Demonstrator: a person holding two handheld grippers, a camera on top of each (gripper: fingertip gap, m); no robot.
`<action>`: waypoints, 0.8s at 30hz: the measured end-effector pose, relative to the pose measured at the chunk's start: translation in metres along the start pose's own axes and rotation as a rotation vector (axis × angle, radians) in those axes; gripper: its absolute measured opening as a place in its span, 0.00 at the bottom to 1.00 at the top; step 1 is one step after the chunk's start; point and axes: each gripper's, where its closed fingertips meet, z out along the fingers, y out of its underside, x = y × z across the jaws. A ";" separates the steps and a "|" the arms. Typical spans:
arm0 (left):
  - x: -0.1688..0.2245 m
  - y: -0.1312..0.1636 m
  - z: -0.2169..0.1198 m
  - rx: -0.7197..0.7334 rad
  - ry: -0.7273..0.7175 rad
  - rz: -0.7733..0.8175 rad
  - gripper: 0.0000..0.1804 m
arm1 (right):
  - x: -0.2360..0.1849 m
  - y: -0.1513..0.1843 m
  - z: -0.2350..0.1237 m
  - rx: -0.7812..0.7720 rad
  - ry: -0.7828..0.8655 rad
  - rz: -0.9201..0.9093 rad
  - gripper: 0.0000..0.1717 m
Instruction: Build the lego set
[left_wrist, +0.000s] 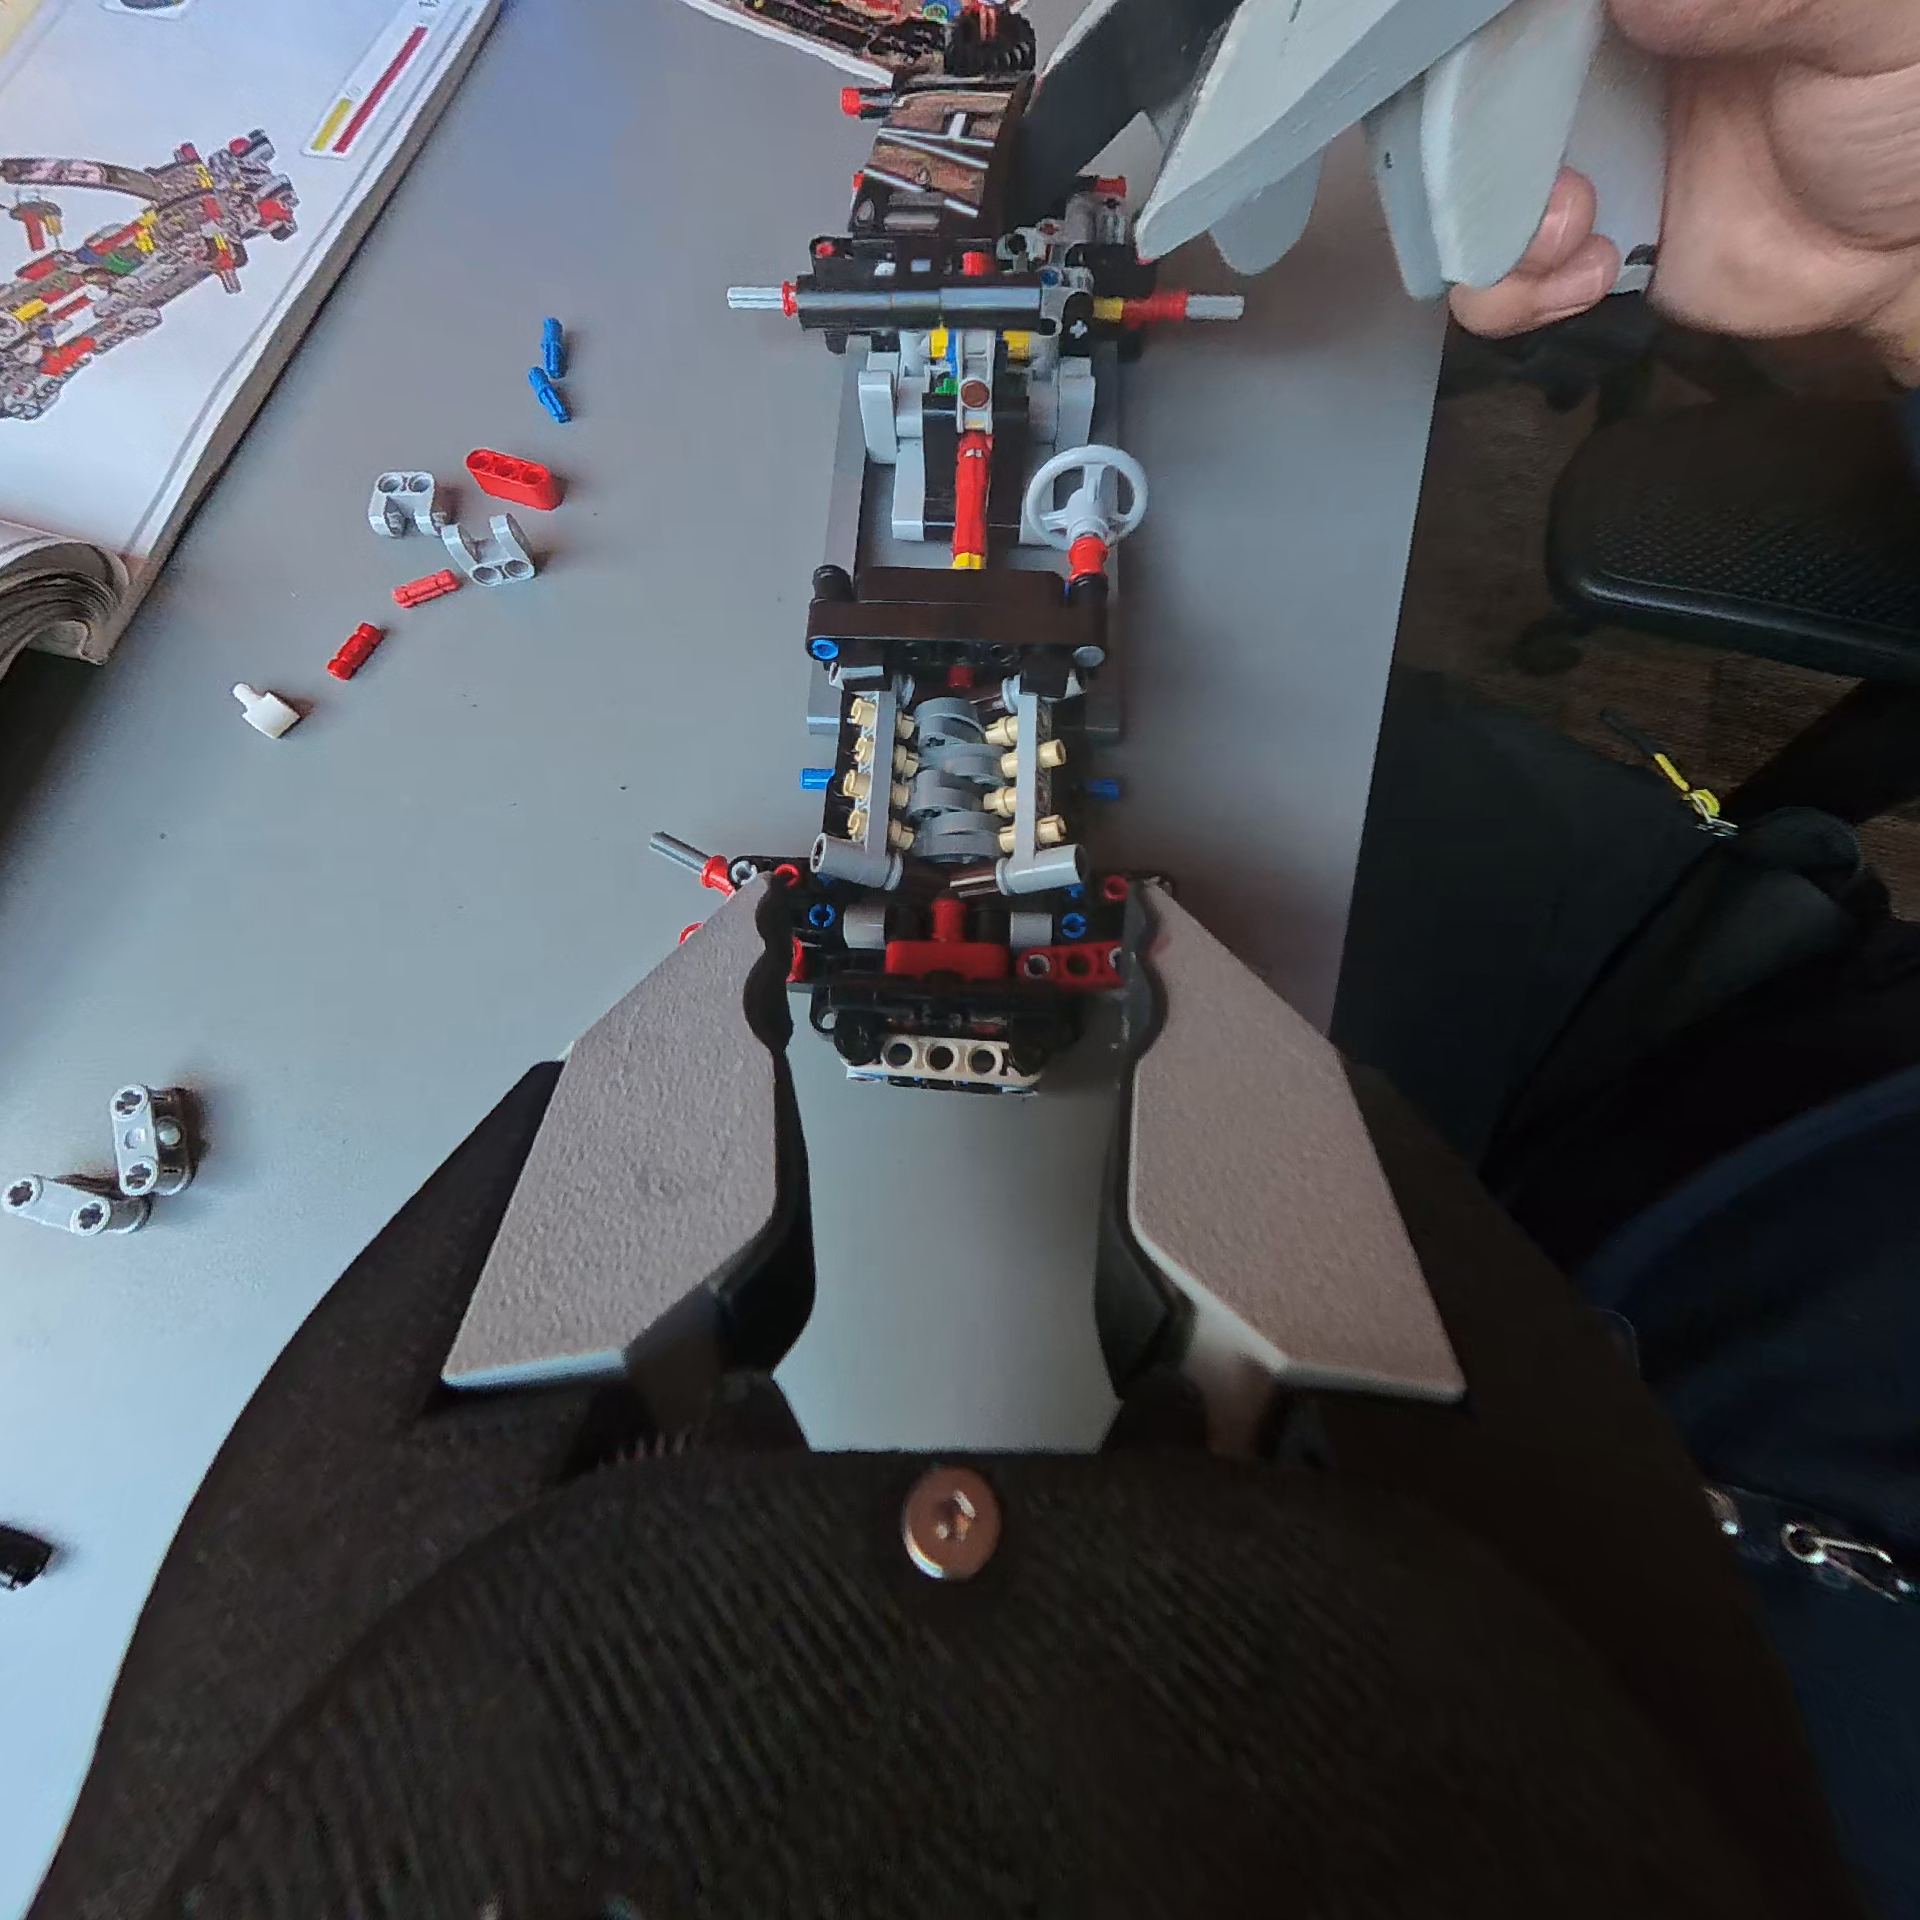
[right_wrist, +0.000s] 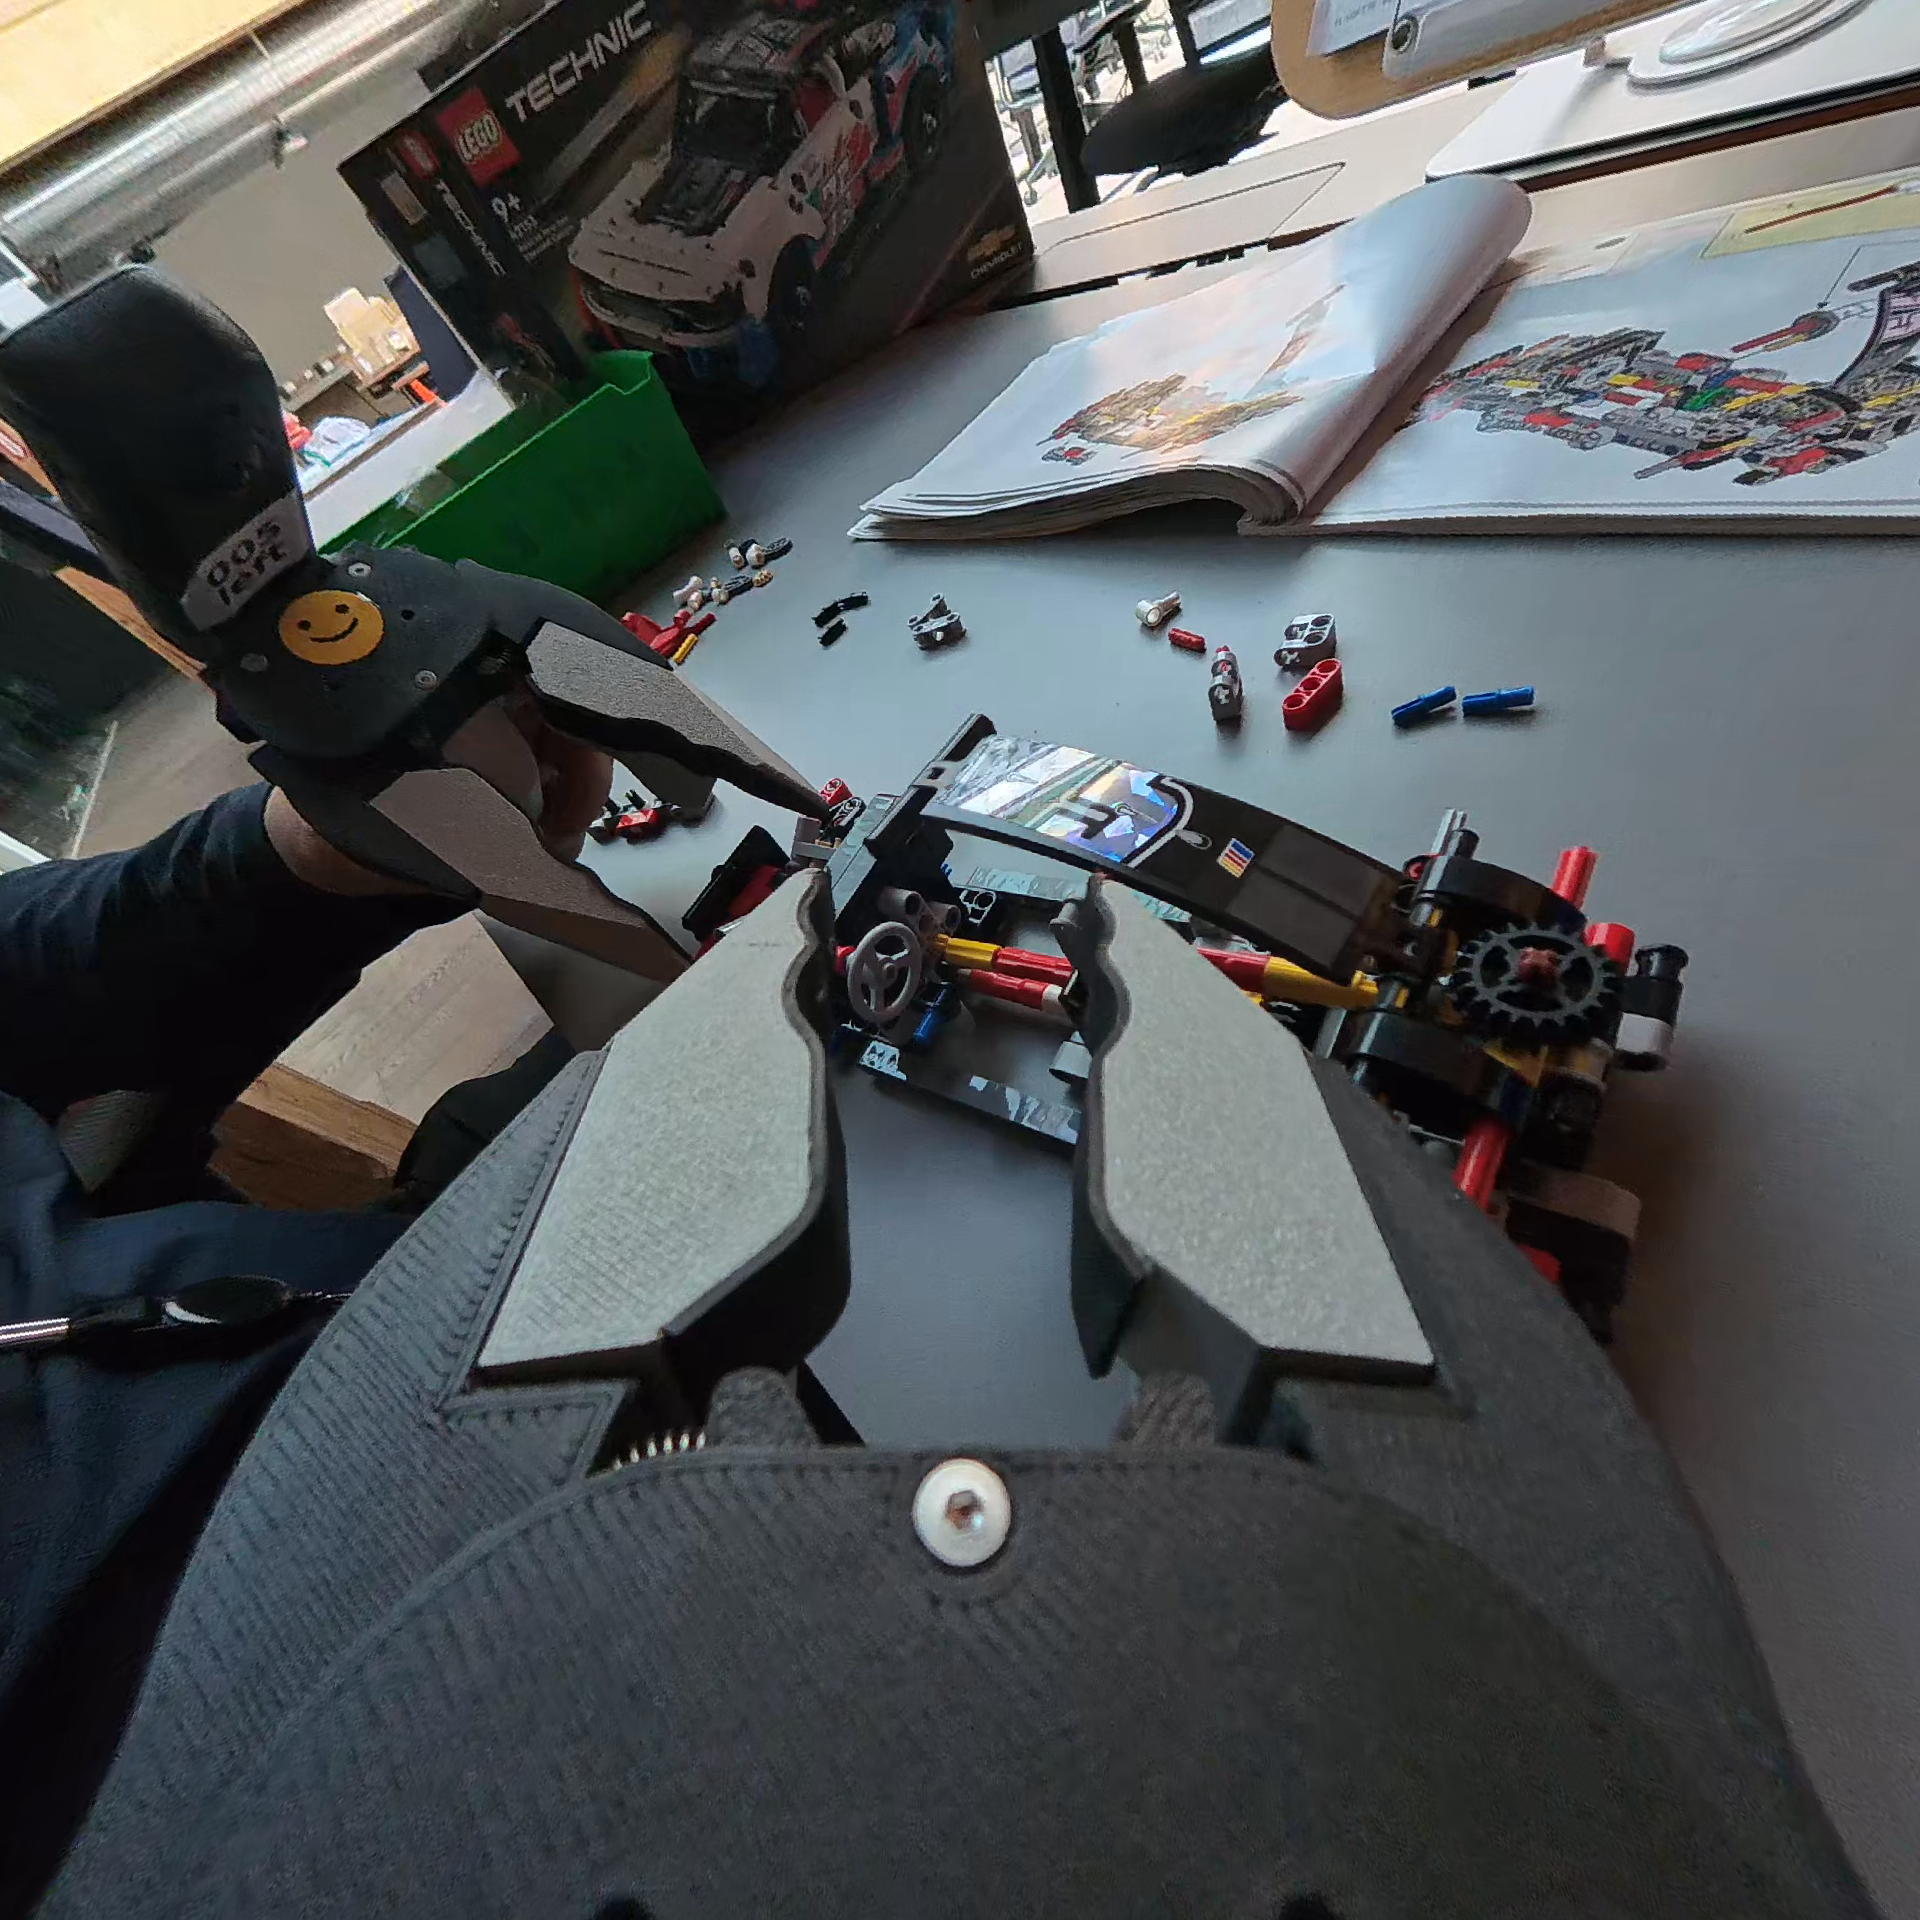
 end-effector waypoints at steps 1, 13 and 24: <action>0.000 0.000 0.000 0.000 0.000 -0.001 0.34 | 0.000 -0.001 -0.001 0.002 0.003 -0.004 0.26; -0.001 0.002 -0.001 -0.004 -0.007 0.000 0.33 | 0.032 -0.043 -0.029 0.116 0.108 -0.033 0.26; -0.003 0.003 -0.002 0.000 -0.001 -0.013 0.33 | 0.039 -0.044 -0.055 0.174 0.108 -0.007 0.25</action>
